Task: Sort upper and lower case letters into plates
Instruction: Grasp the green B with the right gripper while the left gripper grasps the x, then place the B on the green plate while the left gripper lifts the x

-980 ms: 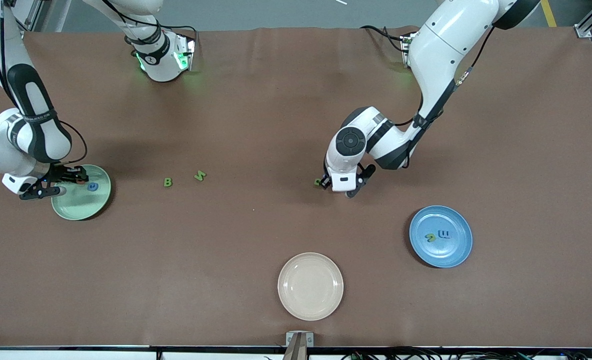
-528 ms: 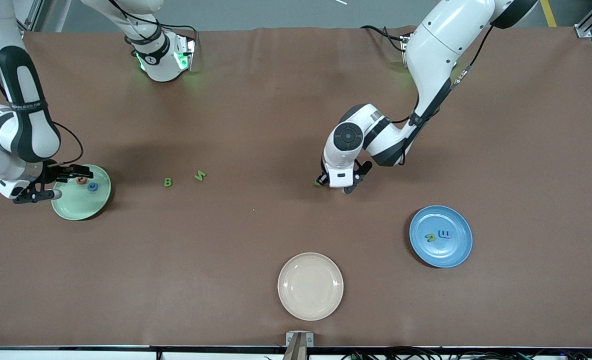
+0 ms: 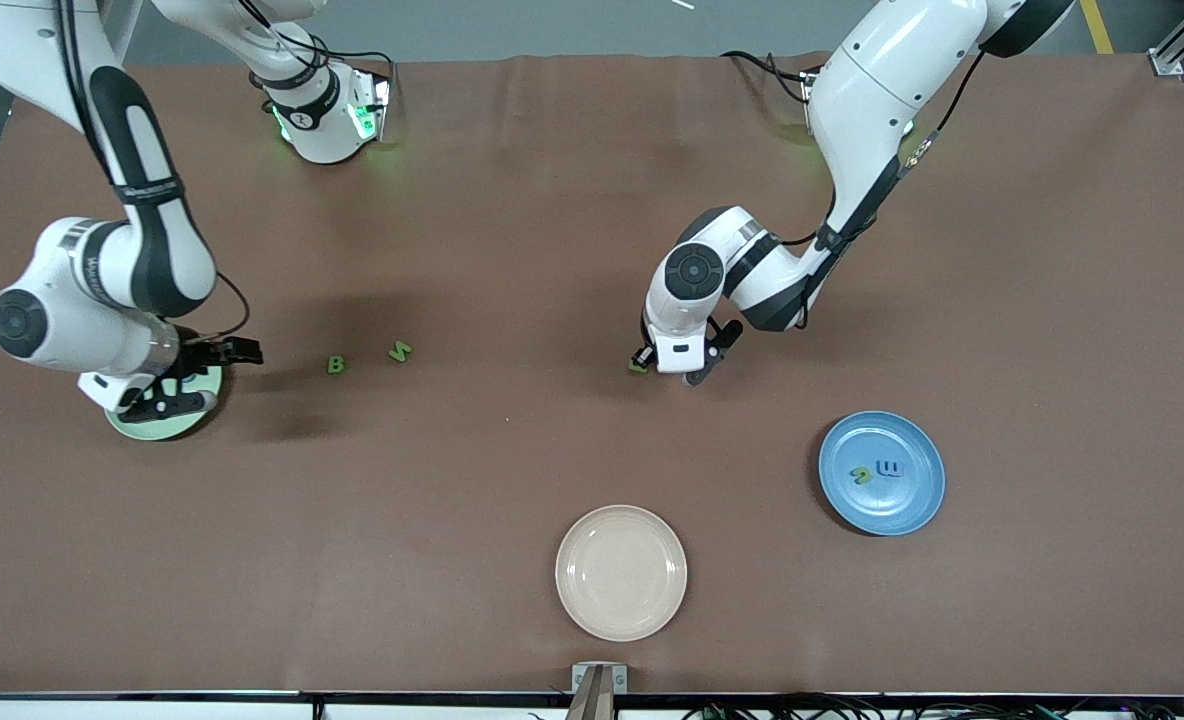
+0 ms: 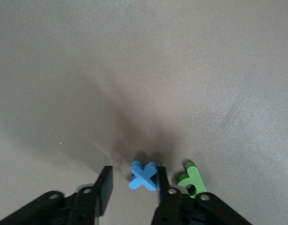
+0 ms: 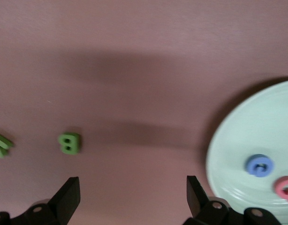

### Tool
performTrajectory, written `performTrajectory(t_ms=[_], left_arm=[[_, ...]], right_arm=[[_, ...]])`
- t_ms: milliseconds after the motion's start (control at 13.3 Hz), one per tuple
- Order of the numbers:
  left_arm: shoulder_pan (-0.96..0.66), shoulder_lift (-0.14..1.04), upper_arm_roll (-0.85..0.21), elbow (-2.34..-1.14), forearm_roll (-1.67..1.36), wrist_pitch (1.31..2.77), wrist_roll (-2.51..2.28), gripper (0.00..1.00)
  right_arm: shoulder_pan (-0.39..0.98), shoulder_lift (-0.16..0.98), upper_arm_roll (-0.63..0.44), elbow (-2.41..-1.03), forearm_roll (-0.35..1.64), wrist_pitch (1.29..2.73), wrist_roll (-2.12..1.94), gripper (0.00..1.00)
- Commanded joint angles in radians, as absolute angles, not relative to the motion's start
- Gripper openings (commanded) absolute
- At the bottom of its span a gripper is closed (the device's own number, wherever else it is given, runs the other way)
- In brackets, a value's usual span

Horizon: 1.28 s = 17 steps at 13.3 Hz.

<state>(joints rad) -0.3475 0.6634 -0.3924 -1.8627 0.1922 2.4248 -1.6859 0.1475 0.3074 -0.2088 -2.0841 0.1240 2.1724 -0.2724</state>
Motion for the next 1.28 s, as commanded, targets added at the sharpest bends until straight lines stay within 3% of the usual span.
performTrajectory(t_ms=[0, 301, 377, 452, 528, 754, 1055, 1206], left_arm=[[-0.351, 0.658, -0.39, -1.87, 0.212, 2.439, -1.71, 0.38], [-0.353, 0.686, -0.39, -1.826, 0.21, 2.439, -1.71, 0.39], [-0.353, 0.698, -0.39, -1.809, 0.212, 2.439, -1.709, 0.36], [-0.353, 0.698, -0.39, -1.804, 0.212, 2.439, -1.709, 0.24], [-0.351, 0.698, -0.39, -1.805, 0.212, 2.439, -1.706, 0.2], [-0.351, 0.701, -0.388, -1.802, 0.212, 2.439, -1.701, 0.32], [-0.351, 0.712, -0.382, -1.802, 0.212, 2.439, -1.697, 0.16], [-0.353, 0.713, -0.382, -1.801, 0.212, 2.439, -1.694, 0.17]], right_arm=[[0.224, 0.271, -0.216, -2.167, 0.14, 2.273, -0.163, 1.0], [0.3, 0.294, -0.215, -2.244, 0.141, 2.423, -0.14, 1.0], [0.314, 0.305, -0.215, -2.258, 0.143, 2.462, -0.118, 1.0], [0.331, 0.323, -0.215, -2.27, 0.143, 2.502, -0.097, 1.0], [0.336, 0.342, -0.215, -2.276, 0.143, 2.537, -0.094, 1.0], [0.341, 0.37, -0.213, -2.293, 0.152, 2.578, -0.094, 1.0], [0.341, 0.391, -0.212, -2.318, 0.173, 2.599, -0.094, 0.8], [0.341, 0.391, -0.21, -2.318, 0.196, 2.589, -0.092, 0.74]])
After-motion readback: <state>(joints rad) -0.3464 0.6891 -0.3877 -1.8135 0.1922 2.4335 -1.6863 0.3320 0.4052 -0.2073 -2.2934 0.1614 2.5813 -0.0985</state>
